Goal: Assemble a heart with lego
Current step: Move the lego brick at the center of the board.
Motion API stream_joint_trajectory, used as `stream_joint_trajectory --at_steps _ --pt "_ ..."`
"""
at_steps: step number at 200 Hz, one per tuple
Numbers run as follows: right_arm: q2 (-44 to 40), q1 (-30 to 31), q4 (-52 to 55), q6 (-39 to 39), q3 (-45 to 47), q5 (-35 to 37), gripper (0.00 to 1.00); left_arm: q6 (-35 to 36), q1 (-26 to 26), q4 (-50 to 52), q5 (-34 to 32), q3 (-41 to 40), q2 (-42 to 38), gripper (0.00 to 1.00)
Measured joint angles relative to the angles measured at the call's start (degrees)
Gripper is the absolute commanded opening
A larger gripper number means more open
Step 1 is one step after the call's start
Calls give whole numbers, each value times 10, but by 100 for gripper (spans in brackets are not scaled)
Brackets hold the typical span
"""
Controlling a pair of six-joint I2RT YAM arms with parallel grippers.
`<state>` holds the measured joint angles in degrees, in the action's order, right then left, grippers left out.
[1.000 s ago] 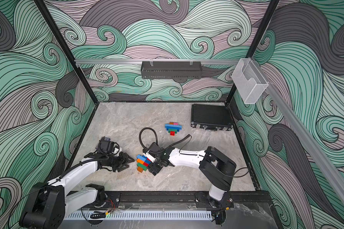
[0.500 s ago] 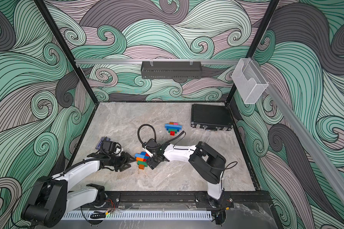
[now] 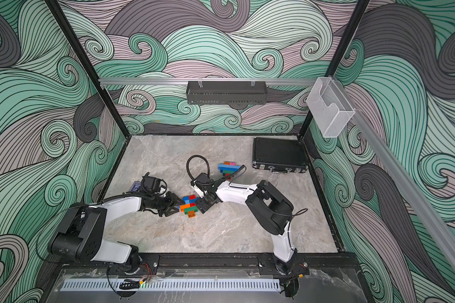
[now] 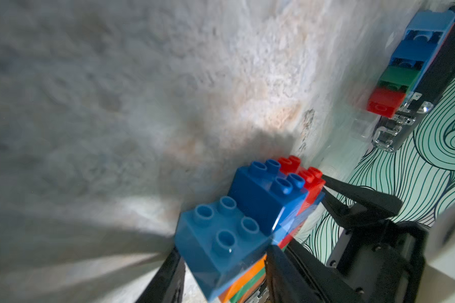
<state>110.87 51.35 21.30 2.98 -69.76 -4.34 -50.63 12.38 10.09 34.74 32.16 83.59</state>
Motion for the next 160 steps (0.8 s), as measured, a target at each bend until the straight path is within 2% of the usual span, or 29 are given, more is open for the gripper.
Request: stream_joint_trajectory --at_steps 58,104,128,145,160 --pt "-30 -6 4 0 18 -2 76 1 2 -4 -16 25 13 49" --pt "-117 -11 13 4 59 3 79 5 2 46 -39 18 -82 52" --pt "-195 -22 19 11 93 17 90 37 -2 122 -87 41 -147 58" --pt "-250 -45 21 10 111 37 99 66 -6 160 -145 73 -186 67" --pt "-297 -79 21 7 124 58 99 92 -14 170 -206 99 -212 75"
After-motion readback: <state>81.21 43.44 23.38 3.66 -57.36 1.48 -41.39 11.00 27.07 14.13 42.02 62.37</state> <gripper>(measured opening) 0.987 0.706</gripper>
